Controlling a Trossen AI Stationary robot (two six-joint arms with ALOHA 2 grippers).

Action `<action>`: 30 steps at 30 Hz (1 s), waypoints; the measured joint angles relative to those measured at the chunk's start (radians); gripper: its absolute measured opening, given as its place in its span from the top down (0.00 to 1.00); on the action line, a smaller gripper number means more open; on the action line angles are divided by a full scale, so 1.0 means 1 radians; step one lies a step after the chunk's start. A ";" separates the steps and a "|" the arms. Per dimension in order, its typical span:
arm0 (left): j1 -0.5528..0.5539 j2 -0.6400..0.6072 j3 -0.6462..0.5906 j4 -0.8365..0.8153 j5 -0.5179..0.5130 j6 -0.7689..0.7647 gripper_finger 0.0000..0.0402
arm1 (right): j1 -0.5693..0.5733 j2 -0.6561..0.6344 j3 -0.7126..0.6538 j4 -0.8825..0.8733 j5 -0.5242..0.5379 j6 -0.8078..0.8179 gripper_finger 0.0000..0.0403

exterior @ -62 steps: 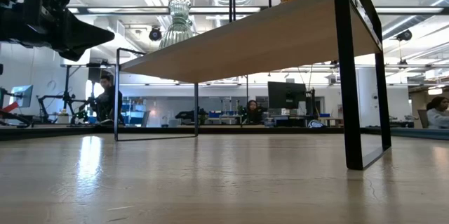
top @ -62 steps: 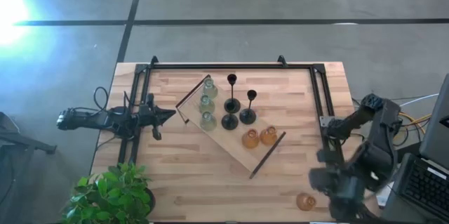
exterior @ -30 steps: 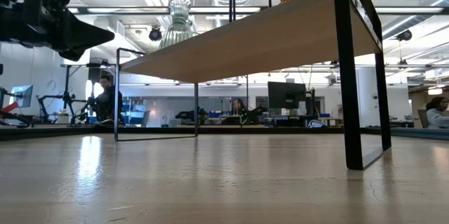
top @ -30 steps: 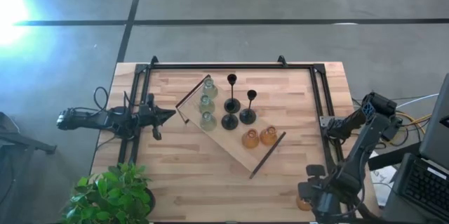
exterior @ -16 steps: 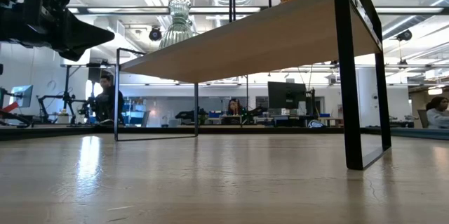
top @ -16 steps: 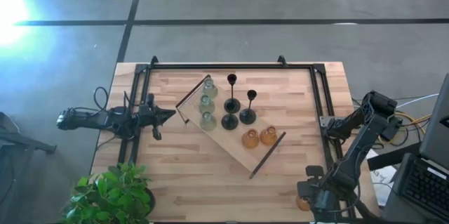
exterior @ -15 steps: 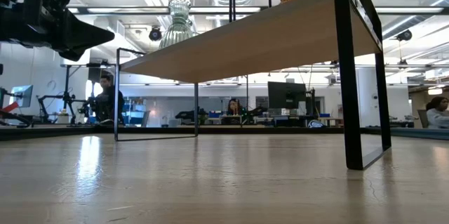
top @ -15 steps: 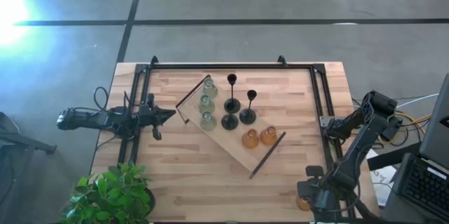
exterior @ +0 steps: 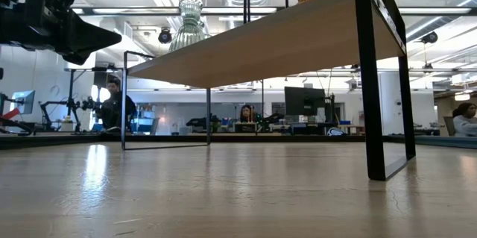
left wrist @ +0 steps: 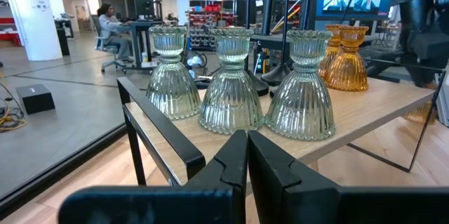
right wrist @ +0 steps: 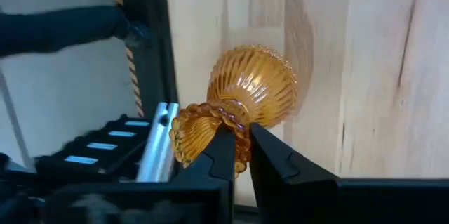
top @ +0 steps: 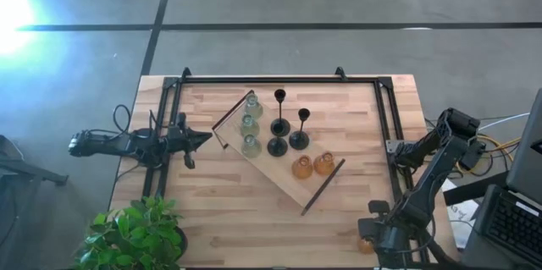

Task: Pick & Place candle stick holders
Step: Put the orange candle holder on the shelf

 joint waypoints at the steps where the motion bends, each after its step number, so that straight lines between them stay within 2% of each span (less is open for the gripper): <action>1: 0.000 0.000 0.000 0.000 0.000 0.000 0.95 | -0.002 -0.007 0.012 -0.009 0.001 0.008 0.96; 7: 0.000 0.000 0.000 0.000 0.000 0.000 0.95 | -0.051 -0.088 0.126 -0.067 -0.007 0.106 0.97; 11: 0.000 0.000 0.000 0.000 0.000 0.000 0.95 | -0.126 -0.137 0.230 -0.119 -0.006 0.216 0.97; 15: 0.000 0.000 0.000 0.000 0.000 0.000 0.95 | -0.226 -0.124 0.370 -0.213 -0.005 0.274 0.97; 22: 0.000 0.000 0.000 0.000 0.000 0.000 0.95 | -0.430 0.011 0.640 -0.458 0.004 0.126 0.97; 30: 0.000 0.000 0.000 0.000 0.000 0.000 0.95 | -0.591 0.182 0.847 -0.486 0.002 -0.059 0.97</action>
